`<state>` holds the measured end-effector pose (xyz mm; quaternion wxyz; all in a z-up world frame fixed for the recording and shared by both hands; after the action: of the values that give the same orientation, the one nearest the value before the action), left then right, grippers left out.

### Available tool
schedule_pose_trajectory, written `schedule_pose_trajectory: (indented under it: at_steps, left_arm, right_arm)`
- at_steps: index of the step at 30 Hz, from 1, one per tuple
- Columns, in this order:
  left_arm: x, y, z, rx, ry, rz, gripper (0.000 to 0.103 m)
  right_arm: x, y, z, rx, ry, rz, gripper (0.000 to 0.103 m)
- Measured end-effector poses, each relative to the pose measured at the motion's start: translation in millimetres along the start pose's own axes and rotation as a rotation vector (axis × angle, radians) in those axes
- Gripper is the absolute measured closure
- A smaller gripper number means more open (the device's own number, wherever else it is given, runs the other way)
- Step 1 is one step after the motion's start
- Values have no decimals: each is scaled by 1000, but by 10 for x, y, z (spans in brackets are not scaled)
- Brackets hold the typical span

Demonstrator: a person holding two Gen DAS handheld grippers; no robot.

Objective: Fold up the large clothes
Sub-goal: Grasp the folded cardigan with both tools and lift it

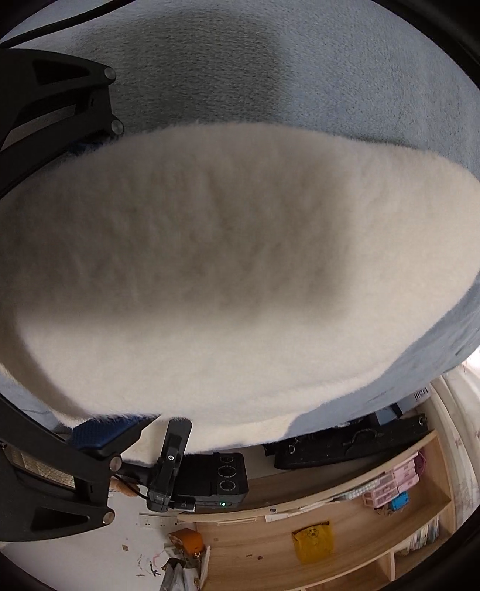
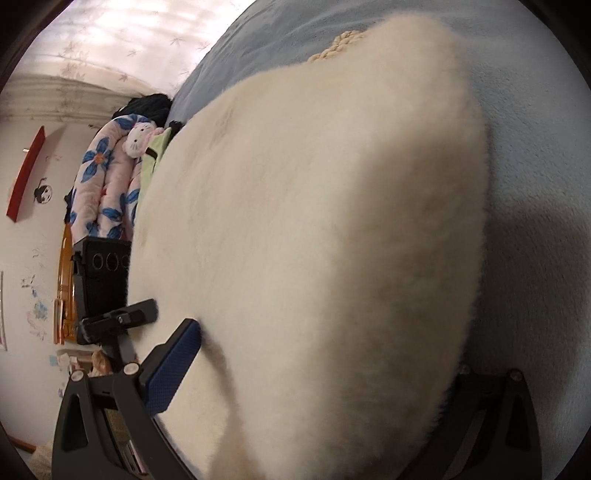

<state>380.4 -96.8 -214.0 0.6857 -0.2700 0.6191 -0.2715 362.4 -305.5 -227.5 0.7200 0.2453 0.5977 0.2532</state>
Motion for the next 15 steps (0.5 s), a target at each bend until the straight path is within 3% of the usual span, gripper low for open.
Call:
schedule_pose_trajectory:
  at_steps: [10,13,15]
  left_arm:
    - [52,-22,26,-25,61,47,1]
    - [60,-56,42,-14,36,82,1]
    - [52,-179,40,36,-7,149,2]
  right_arm:
    - [-29,-46,4,17,6,-39,0]
    - [-50,-32,0,6,-7,-70,1]
    - [-84,28,-13,-11,-27,-106,6]
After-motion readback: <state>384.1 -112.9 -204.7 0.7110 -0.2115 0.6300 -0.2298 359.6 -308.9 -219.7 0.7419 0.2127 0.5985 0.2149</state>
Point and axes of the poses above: each gripper's, at about its wrist camera, not at the fingertips, and x roughly the way its jaws point, y to its left, z to its top, the point moved 6 cm from there along x, roughly the way its jaws point, and after that the axes turned 3 degrees about -x, right-handed, at the moved point
